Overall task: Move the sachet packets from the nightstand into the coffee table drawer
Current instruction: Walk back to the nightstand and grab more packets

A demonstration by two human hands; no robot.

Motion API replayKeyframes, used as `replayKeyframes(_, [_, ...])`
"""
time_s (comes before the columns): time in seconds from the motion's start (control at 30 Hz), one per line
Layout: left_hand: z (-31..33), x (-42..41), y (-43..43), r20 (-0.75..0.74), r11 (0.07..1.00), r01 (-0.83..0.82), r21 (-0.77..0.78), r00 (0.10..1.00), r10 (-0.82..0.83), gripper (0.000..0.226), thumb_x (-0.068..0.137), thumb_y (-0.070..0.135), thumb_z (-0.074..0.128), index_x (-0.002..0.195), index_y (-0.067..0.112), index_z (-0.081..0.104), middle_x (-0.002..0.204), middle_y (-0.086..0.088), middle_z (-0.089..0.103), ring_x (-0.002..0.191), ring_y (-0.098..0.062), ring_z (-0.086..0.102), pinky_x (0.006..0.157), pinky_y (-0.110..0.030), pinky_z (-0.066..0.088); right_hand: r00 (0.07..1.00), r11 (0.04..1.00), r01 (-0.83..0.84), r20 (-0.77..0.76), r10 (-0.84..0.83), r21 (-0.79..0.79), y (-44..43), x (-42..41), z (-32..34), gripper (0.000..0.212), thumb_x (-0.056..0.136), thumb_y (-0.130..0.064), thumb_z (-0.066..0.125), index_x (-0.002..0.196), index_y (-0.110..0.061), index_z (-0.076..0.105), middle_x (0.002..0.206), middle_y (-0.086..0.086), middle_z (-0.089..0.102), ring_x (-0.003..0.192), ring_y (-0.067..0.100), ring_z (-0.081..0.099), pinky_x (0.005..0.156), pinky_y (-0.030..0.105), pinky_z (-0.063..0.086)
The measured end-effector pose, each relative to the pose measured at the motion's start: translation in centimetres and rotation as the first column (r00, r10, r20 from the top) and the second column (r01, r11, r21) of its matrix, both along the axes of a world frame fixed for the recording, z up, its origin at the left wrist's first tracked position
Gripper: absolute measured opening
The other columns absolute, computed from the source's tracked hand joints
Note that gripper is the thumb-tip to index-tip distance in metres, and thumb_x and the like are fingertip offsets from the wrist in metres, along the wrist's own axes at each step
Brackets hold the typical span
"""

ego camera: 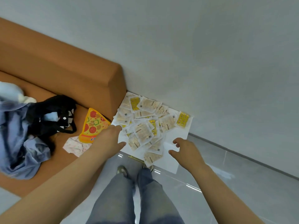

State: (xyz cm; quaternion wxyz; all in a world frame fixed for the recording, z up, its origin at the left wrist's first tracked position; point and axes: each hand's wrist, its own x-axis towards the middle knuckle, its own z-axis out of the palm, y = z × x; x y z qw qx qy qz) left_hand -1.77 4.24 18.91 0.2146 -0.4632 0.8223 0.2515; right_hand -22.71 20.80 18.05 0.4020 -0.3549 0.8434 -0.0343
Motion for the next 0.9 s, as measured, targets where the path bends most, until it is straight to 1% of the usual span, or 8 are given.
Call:
replayKeyframes(0.27, [-9.2, -2.0, -6.9, 0.115, 0.997, 0.028, 0.071, 0.993, -0.036, 0.066, 0.086, 0.048, 0.061, 0.132, 0.004, 0.043, 0.132, -0.016, 0.048, 0.118, -0.032, 0.051, 0.094, -0.04, 0.046, 0.99, 0.985, 0.133, 0.039, -0.138, 0.109, -2.8, -0.2, -6.3, 0.051, 0.09, -0.037, 0.061, 0.135, -0.017, 0.046, 0.129, 0.005, 0.056, 0.118, 0.021, 0.053, 0.094, 0.03, 0.044])
replayKeyframes(0.47, [-15.6, -2.3, -10.8, 0.198, 0.981, 0.187, 0.042, 0.961, -0.192, 0.078, 0.074, 0.052, 0.072, 0.129, 0.005, 0.043, 0.124, -0.015, 0.051, 0.108, -0.034, 0.055, 0.086, -0.04, 0.05, 0.968, 0.954, 0.232, 0.05, -0.245, 0.19, -4.7, 0.4, -11.6, 0.051, 0.091, -0.036, 0.06, 0.135, -0.017, 0.044, 0.133, 0.005, 0.053, 0.122, 0.022, 0.051, 0.098, 0.031, 0.043])
replayKeyframes(0.53, [-17.7, -2.3, -11.2, 0.199, 0.974, 0.218, 0.053, 0.954, -0.225, 0.088, 0.069, 0.054, 0.075, 0.134, 0.007, 0.038, 0.131, -0.015, 0.043, 0.114, -0.035, 0.05, 0.091, -0.042, 0.048, 0.959, 0.941, 0.259, 0.058, -0.277, 0.218, -5.4, 0.5, -13.5, 0.052, 0.091, -0.035, 0.061, 0.136, -0.016, 0.043, 0.134, 0.006, 0.052, 0.123, 0.023, 0.051, 0.099, 0.032, 0.042])
replayKeyframes(0.6, [-19.6, -2.4, -11.3, 0.195, 0.973, 0.209, 0.102, 0.955, -0.226, 0.102, 0.067, 0.056, 0.076, 0.144, 0.011, 0.026, 0.144, -0.014, 0.028, 0.129, -0.037, 0.037, 0.1, -0.042, 0.042, 0.949, 0.928, 0.289, 0.059, -0.311, 0.235, -5.9, 0.7, -15.1, 0.054, 0.09, -0.034, 0.062, 0.136, -0.014, 0.043, 0.133, 0.008, 0.052, 0.121, 0.024, 0.052, 0.097, 0.032, 0.043])
replayKeyframes(0.67, [-21.4, -2.7, -11.5, 0.189, 0.969, 0.205, 0.137, 0.955, -0.229, 0.115, 0.065, 0.06, 0.076, 0.15, 0.016, 0.012, 0.153, -0.013, 0.01, 0.14, -0.037, 0.019, 0.108, -0.044, 0.035, 0.937, 0.915, 0.322, 0.055, -0.345, 0.245, -6.5, 0.8, -16.8, 0.054, 0.089, -0.034, 0.063, 0.133, -0.011, 0.043, 0.128, 0.01, 0.054, 0.115, 0.026, 0.055, 0.09, 0.031, 0.045])
replayKeyframes(0.73, [-23.0, -3.0, -11.5, 0.182, 0.968, 0.196, 0.154, 0.958, -0.223, 0.122, 0.063, 0.061, 0.076, 0.151, 0.022, 0.002, 0.157, -0.011, -0.004, 0.144, -0.038, 0.005, 0.112, -0.047, 0.031, 0.915, 0.892, 0.374, 0.057, -0.4, 0.256, -6.9, 0.9, -18.5, 0.057, 0.087, -0.036, 0.065, 0.131, -0.008, 0.043, 0.125, 0.012, 0.054, 0.111, 0.028, 0.056, 0.082, 0.031, 0.045])
replayKeyframes(0.87, [-25.5, -3.1, -10.9, 0.149, 0.966, 0.193, 0.174, 0.964, -0.219, 0.126, 0.061, 0.063, 0.076, 0.151, 0.023, -0.002, 0.156, -0.008, -0.011, 0.144, -0.04, -0.004, 0.117, -0.048, 0.015, 0.856, 0.833, 0.482, 0.058, -0.514, 0.272, -7.3, 1.3, -21.5, 0.061, 0.082, -0.042, 0.069, 0.124, -0.008, 0.042, 0.118, 0.014, 0.054, 0.104, 0.03, 0.059, 0.076, 0.033, 0.046])
replayKeyframes(0.9, [-26.0, -3.1, -10.7, 0.147, 0.967, 0.189, 0.169, 0.966, -0.215, 0.126, 0.06, 0.064, 0.076, 0.151, 0.024, -0.001, 0.156, -0.007, -0.011, 0.143, -0.042, -0.004, 0.117, -0.048, 0.015, 0.838, 0.816, 0.507, 0.06, -0.542, 0.278, -7.4, 1.5, -22.0, 0.061, 0.082, -0.042, 0.069, 0.124, -0.007, 0.041, 0.118, 0.013, 0.053, 0.105, 0.03, 0.058, 0.076, 0.033, 0.046])
